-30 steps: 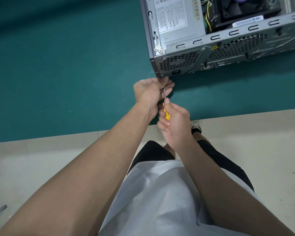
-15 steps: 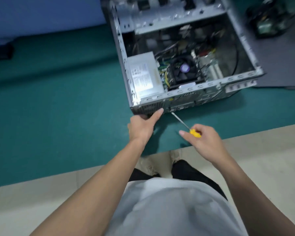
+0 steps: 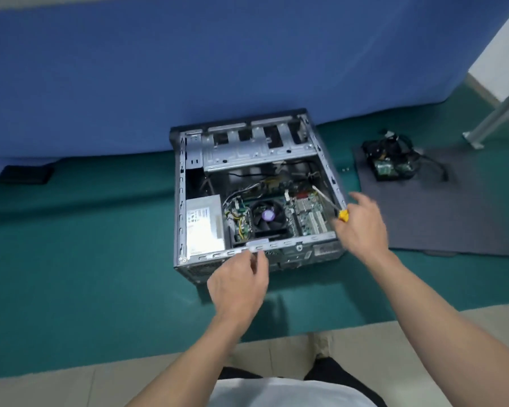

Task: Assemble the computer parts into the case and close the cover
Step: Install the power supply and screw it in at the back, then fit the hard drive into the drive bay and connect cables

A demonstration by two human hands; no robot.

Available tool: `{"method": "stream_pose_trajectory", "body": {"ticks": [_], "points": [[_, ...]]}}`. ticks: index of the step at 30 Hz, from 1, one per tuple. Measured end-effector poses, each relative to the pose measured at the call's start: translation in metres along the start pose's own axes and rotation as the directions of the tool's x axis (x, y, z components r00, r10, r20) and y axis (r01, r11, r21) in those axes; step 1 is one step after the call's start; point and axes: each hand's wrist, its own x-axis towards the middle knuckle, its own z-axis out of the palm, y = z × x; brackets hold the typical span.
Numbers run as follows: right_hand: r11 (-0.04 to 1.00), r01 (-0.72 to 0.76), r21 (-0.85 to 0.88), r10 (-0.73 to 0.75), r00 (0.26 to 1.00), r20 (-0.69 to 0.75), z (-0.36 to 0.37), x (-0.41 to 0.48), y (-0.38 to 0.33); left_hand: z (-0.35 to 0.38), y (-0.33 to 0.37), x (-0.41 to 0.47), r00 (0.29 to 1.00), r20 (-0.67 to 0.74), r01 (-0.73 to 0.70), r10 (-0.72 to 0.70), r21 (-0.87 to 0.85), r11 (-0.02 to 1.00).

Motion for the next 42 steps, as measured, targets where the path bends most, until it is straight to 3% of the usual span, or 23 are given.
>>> {"method": "stream_pose_trajectory", "body": {"ticks": [2, 5, 8, 11, 13, 15, 16, 21, 25, 29, 36, 39, 42], "points": [[0.963, -0.151, 0.224, 0.14, 0.988, 0.064, 0.001, 0.001, 0.01, 0.005, 0.029, 0.004, 0.988, -0.091, -0.121, 0.122, 0.013, 0.993], [0.92, -0.227, 0.32, 0.198, 0.973, 0.12, -0.001, 0.003, 0.019, 0.024, 0.071, 0.02, 0.955, -0.112, -0.269, 0.275, 0.061, 0.961], [0.906, -0.22, 0.361, 0.16, 0.969, 0.19, -0.007, 0.013, 0.024, 0.046, 0.103, 0.036, 0.976, 0.121, -0.191, 0.181, 0.082, 0.978], [0.849, -0.298, 0.435, 0.165, 0.934, 0.317, -0.013, 0.018, 0.038, 0.059, 0.117, 0.039, 0.978, 0.199, -0.107, 0.06, 0.232, 0.967], [0.753, -0.375, 0.54, 0.146, 0.896, 0.419, -0.019, 0.023, 0.058, 0.06, 0.119, 0.039, 0.981, 0.189, -0.096, 0.044, 0.278, 0.956], [0.584, -0.503, 0.638, 0.138, 0.835, 0.532, -0.027, 0.037, 0.081, 0.06, 0.12, 0.041, 0.98, 0.197, -0.087, 0.032, 0.281, 0.956], [0.565, -0.53, 0.632, 0.146, 0.819, 0.555, -0.029, 0.045, 0.091, 0.06, 0.122, 0.043, 0.98, 0.199, -0.067, 0.011, 0.274, 0.959], [0.823, -0.438, 0.363, 0.204, 0.823, 0.531, -0.007, 0.077, 0.122, 0.063, 0.15, 0.054, 0.99, 0.131, 0.019, -0.048, 0.214, 0.977], [0.924, -0.33, 0.192, 0.174, 0.812, 0.558, 0.011, 0.092, 0.123, 0.083, 0.185, 0.078, 0.968, 0.241, -0.093, 0.074, 0.069, 0.993], [0.984, -0.171, 0.055, 0.116, 0.839, 0.532, 0.023, 0.095, 0.116, 0.107, 0.203, 0.107, 0.943, 0.308, -0.182, 0.126, 0.162, 0.97], [0.992, 0.022, -0.121, 0.065, 0.746, 0.663, 0.032, 0.109, 0.105, 0.129, 0.217, 0.157, 0.959, 0.248, -0.205, 0.137, 0.273, 0.94], [1.0, 0.013, -0.005, -0.008, 0.839, 0.544, 0.022, 0.141, 0.112, 0.135, 0.221, 0.167, 0.974, 0.18, -0.182, 0.136, 0.271, 0.945], [0.993, 0.024, 0.113, -0.046, 0.979, 0.199, 0.012, 0.191, 0.132, 0.138, 0.222, 0.167, 0.977, 0.162, -0.178, 0.139, 0.262, 0.948]]}}
